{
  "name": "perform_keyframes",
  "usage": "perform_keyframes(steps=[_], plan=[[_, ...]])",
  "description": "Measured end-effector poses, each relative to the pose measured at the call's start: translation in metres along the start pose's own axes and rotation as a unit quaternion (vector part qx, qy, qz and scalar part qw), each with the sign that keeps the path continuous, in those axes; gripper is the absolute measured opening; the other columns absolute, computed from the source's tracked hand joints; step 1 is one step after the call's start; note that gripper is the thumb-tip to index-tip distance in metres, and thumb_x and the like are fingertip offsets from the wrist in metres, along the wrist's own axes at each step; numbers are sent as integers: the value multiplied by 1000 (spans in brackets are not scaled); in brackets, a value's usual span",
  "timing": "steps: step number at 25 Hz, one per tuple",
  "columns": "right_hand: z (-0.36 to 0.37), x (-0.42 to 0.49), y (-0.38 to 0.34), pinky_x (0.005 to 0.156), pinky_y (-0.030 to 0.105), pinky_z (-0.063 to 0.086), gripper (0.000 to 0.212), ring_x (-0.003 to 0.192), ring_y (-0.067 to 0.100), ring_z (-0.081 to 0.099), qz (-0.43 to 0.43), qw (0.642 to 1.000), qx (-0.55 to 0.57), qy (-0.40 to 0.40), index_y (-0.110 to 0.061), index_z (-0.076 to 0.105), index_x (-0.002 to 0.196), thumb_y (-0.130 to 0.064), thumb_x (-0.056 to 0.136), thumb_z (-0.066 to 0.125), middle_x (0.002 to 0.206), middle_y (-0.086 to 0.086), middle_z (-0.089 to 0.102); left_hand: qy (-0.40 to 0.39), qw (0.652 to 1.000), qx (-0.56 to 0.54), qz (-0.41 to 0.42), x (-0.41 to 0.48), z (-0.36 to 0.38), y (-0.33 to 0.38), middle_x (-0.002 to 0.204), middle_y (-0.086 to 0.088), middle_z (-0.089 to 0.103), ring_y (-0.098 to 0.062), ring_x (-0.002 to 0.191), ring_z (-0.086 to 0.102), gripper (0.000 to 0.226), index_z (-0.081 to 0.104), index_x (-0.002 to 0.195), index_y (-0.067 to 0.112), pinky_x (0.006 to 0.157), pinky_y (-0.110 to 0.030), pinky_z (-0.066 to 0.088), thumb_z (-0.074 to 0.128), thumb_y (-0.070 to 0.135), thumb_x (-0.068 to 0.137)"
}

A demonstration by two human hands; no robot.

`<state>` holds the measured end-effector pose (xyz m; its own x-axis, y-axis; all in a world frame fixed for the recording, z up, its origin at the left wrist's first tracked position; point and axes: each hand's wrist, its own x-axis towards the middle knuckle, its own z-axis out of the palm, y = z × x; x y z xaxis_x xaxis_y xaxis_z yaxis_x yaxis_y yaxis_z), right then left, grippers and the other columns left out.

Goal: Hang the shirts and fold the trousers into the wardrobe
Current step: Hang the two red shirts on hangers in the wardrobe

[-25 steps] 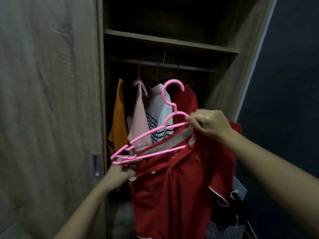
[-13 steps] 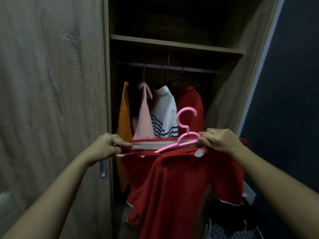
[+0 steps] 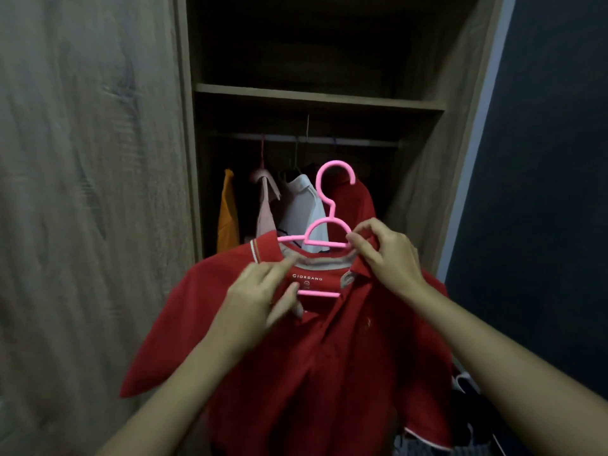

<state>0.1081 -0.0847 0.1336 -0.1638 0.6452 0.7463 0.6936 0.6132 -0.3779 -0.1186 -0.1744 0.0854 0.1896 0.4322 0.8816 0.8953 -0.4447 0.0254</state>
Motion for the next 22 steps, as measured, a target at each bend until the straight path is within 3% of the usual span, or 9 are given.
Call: perform_keyframes(steps=[3, 4, 6, 7, 9, 14, 18, 20, 22], plan=[[-3, -6, 14, 74, 38, 52, 26, 74, 9, 66, 10, 998, 52, 20, -36, 60, 84, -60, 79, 52, 77, -10, 70, -10, 995, 75, -67, 11, -21, -24, 129, -8, 56, -23, 111, 50, 63, 50, 132, 16, 88, -39, 39, 44, 57, 84], [-2, -7, 15, 73, 40, 52, 25, 73, 9, 66, 7, 997, 71, 18, -37, 60, 82, -60, 78, 52, 76, -9, 70, -72, 990, 92, -82, 16, -24, -33, 126, -8, 59, -25, 111, 54, 72, 49, 130, 18, 88, -39, 42, 36, 68, 81], [0, -7, 14, 74, 39, 52, 20, 76, 7, 65, -1, 996, 90, -2, -39, 61, 82, -57, 76, 56, 78, -13, 69, -195, 975, 49, -90, 21, -22, -46, 100, -4, 69, -26, 92, 65, 77, 52, 115, 25, 75, -38, 51, 22, 83, 74], [0, -7, 14, 75, 36, 52, 19, 78, 6, 65, -3, 997, 80, -17, -39, 61, 85, -55, 76, 59, 81, -15, 69, -205, 974, 0, -101, 19, -22, -50, 86, 0, 69, -24, 81, 67, 72, 52, 106, 26, 67, -37, 51, 26, 83, 72], [-5, -7, 21, 75, 32, 49, 19, 82, 5, 63, 9, 999, 32, -38, -40, 60, 93, -53, 79, 59, 87, -17, 68, -148, 977, -87, -126, 14, -22, -60, 76, 5, 67, -15, 72, 66, 52, 56, 97, 25, 63, -34, 49, 42, 70, 74], [-24, -8, 42, 95, 31, 46, 64, 99, -2, 61, 40, 977, 109, -178, -41, 60, 103, -83, 74, 23, 100, -19, 67, -107, 969, -171, -144, 21, -35, -75, 91, 16, 67, -1, 76, 64, 35, 66, 93, 30, 68, -18, 46, 58, 56, 73], [-24, -5, 37, 87, 48, 49, 30, 92, 9, 66, 0, 980, 91, -177, -28, 67, 98, -51, 83, 55, 93, -8, 71, -193, 923, -299, -150, 29, -48, -78, 99, 20, 69, 6, 92, 62, 25, 66, 105, 37, 81, -13, 47, 65, 44, 82], [-24, -7, 42, 86, 47, 50, 33, 92, 6, 65, 22, 986, 78, -144, -36, 67, 95, -61, 77, 54, 93, -14, 71, -277, 891, -318, -167, 32, -54, -78, 104, 34, 65, 11, 101, 59, 40, 57, 117, 44, 86, -8, 44, 68, 37, 79], [-25, -12, 45, 86, 44, 51, 37, 93, 5, 65, 64, 990, 43, -119, -46, 64, 94, -72, 71, 51, 93, -19, 70, -339, 883, -277, -169, 34, -54, -76, 102, 26, 69, 3, 98, 63, 35, 64, 108, 46, 83, -15, 50, 69, 54, 74]])
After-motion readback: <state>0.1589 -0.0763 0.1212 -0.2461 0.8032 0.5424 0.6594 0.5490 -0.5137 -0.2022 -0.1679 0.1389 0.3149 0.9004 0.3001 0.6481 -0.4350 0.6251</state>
